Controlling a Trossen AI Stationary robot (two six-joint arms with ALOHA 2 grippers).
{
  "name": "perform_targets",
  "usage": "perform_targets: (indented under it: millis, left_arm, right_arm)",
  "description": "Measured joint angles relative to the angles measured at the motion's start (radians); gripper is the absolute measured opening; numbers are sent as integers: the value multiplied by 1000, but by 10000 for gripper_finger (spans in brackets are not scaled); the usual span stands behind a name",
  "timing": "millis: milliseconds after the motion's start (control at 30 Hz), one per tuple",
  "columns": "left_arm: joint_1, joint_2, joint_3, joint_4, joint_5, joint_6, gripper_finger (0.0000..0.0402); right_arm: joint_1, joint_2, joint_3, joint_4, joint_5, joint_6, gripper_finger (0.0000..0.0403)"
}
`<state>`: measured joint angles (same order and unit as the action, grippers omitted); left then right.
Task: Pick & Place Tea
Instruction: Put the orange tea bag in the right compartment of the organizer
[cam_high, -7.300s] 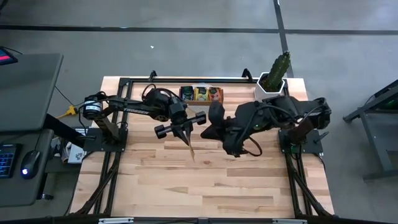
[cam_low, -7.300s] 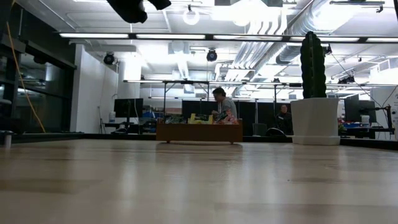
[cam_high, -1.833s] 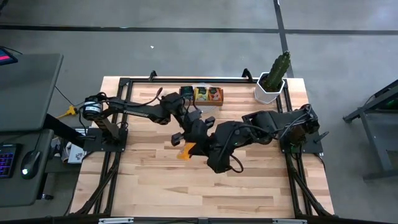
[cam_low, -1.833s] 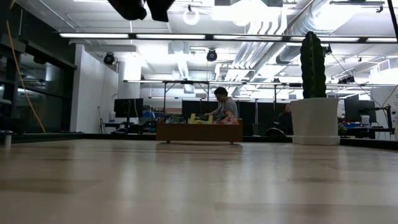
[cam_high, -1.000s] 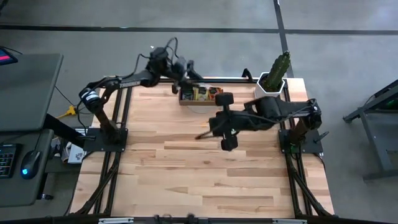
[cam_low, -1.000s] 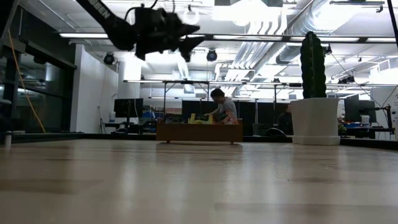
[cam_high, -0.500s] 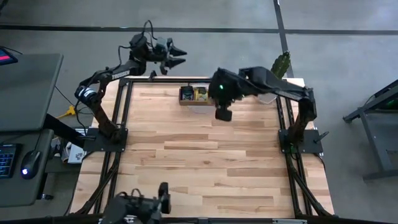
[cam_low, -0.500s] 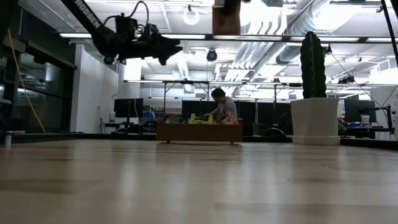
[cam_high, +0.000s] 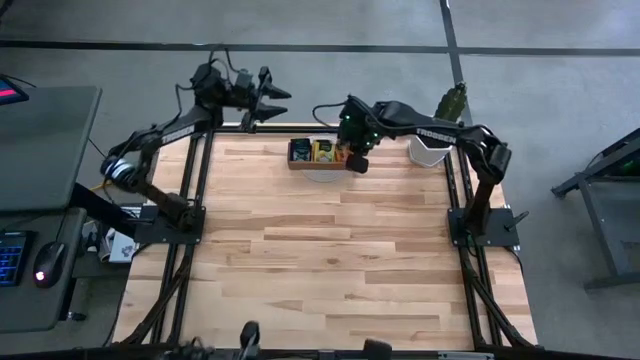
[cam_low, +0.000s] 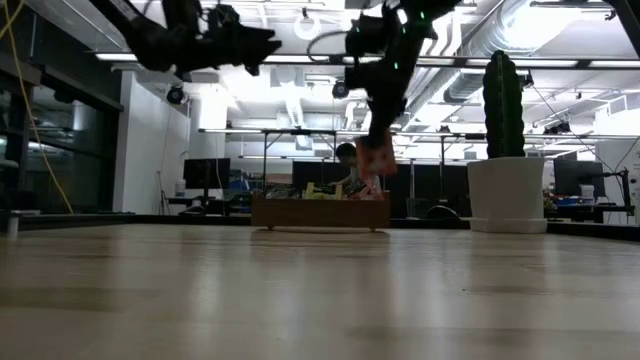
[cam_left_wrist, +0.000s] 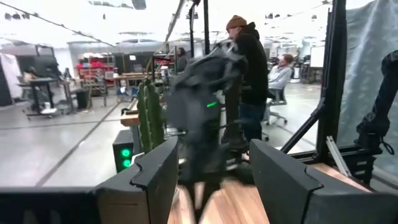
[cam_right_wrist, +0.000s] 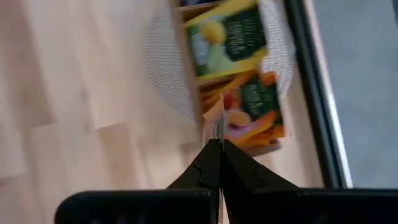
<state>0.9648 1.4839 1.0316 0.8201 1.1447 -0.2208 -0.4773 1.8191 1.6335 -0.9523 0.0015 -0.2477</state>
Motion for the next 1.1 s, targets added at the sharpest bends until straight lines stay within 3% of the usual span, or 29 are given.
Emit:
perform_targets:
  millis: [300, 500, 700, 1100]
  left_arm:
    - [-56, -273, -316, 0, -84, 5, 192]
    - [-98, -432, -485, -1, -156, -44, 192]
    - [-121, -546, -545, 1, -213, -72, 192]
    - [-121, -696, -549, -17, -206, -142, 192]
  right_arm:
    - [-67, -1, -110, 248, -85, -53, 0]
    - [-84, 7, -111, 304, -86, -71, 0]
    - [-87, 42, -111, 290, -87, -75, 0]
    - [-99, 101, -111, 246, -79, -41, 0]
